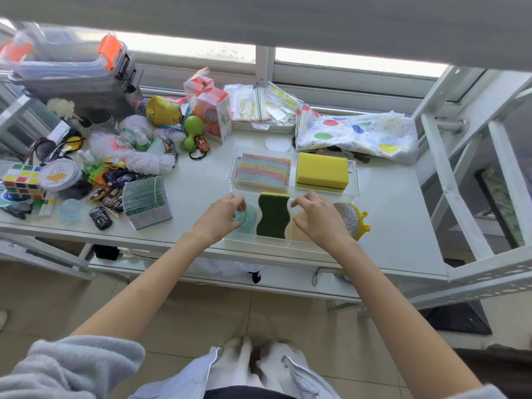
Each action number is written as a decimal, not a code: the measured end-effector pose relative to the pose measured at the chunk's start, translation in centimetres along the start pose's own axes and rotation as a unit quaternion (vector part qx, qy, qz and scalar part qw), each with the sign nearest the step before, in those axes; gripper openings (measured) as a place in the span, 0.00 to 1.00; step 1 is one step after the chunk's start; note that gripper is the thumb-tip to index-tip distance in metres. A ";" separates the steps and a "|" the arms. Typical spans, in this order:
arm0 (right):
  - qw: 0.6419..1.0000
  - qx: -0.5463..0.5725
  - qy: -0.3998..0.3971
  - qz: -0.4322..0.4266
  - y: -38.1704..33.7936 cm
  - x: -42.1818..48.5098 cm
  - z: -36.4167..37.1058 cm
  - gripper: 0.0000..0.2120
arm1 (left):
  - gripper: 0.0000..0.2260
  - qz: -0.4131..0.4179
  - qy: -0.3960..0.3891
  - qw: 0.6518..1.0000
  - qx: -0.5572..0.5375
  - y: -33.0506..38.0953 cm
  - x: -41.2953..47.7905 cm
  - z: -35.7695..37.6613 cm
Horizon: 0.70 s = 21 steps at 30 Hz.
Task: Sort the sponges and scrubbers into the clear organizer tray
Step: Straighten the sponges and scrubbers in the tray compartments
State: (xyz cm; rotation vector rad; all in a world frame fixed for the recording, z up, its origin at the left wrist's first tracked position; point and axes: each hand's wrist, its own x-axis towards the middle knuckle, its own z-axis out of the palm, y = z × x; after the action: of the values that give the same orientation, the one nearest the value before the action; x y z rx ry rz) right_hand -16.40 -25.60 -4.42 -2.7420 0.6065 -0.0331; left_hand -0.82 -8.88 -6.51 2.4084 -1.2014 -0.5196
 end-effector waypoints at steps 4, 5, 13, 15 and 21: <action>0.998 0.061 -0.008 -0.020 -2.2 2.0 -0.2 0.18 | 0.11 -0.027 -0.041 0.999 0.005 0.1 0.3 0.0; 0.998 0.060 -0.009 -0.023 -2.5 2.5 0.0 0.20 | 0.12 -0.033 -0.057 0.998 0.007 0.1 0.5 -0.2; 1.000 -0.024 0.012 -0.014 -3.4 3.7 1.2 0.15 | 0.19 -0.061 -0.103 0.993 -0.002 0.1 0.9 -0.3; 0.999 -0.040 0.018 -0.014 -3.5 3.6 1.3 0.15 | 0.18 -0.060 -0.086 0.994 0.005 0.2 0.9 0.0; 0.997 -0.068 0.026 -0.007 -3.9 3.5 1.3 0.16 | 0.19 -0.053 -0.068 0.993 0.079 1.0 1.0 0.6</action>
State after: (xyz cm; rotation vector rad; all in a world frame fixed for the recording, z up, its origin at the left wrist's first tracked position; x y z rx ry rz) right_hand -11.54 -23.31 -4.57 -2.8847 0.6238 -0.0680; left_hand -1.26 -10.39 -6.67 2.6181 -1.2156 -0.6538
